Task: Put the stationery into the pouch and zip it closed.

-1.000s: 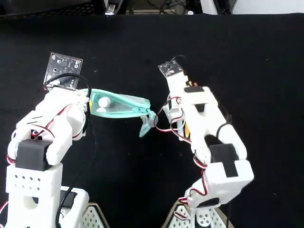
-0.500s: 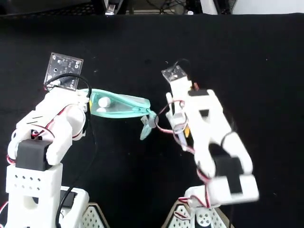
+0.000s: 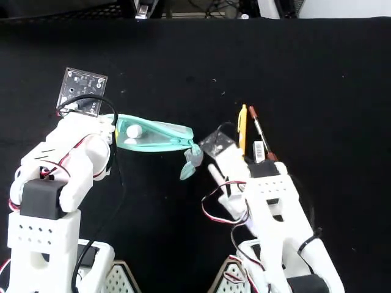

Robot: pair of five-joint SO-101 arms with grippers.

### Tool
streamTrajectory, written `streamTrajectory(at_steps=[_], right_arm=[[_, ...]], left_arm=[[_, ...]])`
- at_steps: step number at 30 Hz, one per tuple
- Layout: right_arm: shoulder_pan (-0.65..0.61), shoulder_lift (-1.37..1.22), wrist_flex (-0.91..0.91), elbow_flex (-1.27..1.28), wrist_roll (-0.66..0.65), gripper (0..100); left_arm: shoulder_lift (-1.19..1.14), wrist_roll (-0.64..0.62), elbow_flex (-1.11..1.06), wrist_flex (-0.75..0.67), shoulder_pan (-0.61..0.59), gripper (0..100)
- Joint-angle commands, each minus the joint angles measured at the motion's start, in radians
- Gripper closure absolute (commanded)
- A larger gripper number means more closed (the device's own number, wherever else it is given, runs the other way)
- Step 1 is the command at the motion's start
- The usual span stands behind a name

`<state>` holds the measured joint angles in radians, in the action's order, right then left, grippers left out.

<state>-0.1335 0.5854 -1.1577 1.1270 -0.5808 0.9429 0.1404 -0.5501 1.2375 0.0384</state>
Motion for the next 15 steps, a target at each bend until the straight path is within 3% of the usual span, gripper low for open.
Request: streamTrajectory(at_steps=[1, 6, 15], right_arm=[[-0.011, 0.010, -0.015, -0.022, -0.029, 78.3], [-0.014, -0.018, -0.061, -0.177, -0.020, 83.8], [-0.176, -0.303, -0.012, -0.424, 0.176, 84.6]], left_arm=[[-0.008, 0.006, -0.001, -0.020, -0.007, 97], [-0.008, 0.006, -0.001, -0.020, -0.005, 97], [-0.008, 0.006, -0.001, -0.020, -0.007, 97]])
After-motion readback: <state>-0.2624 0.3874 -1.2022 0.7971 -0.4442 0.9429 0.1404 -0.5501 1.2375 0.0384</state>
